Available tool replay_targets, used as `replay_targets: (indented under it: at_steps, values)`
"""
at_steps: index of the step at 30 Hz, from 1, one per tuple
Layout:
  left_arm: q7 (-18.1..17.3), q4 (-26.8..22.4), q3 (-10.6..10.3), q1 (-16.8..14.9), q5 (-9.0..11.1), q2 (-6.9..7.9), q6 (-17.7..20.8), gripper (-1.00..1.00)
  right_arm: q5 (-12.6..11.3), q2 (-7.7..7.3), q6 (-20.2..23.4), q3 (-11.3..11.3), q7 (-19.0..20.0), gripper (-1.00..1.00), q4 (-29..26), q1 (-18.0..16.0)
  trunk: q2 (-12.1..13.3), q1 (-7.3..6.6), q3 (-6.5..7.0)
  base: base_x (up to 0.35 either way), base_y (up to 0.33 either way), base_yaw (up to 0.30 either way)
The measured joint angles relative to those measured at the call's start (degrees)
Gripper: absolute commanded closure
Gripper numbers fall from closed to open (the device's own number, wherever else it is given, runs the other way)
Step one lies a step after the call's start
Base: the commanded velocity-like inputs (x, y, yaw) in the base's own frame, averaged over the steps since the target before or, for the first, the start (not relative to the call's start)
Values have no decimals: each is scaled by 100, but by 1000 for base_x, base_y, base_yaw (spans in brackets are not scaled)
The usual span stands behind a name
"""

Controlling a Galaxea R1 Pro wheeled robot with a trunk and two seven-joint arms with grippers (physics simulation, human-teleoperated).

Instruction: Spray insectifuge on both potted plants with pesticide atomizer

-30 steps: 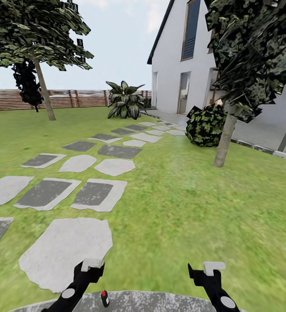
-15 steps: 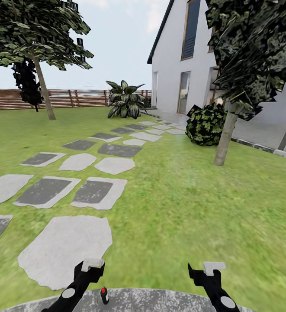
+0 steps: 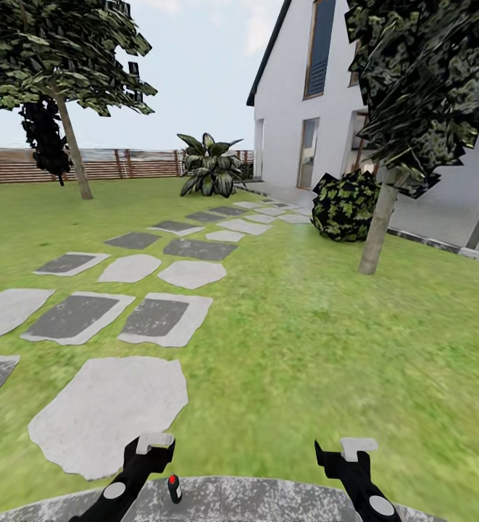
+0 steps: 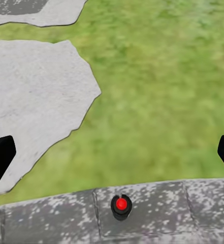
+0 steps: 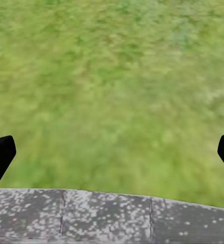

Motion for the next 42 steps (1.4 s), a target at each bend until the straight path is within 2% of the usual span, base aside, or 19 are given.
replay_targets:
  at_steps: [42]
  values:
    - [10, 0, 11, 0, 7, 7, 1, -100, 0, 0, 0, 0, 0, -100, 4, 0, -1685, 923, -1109, 0, 0, 0]
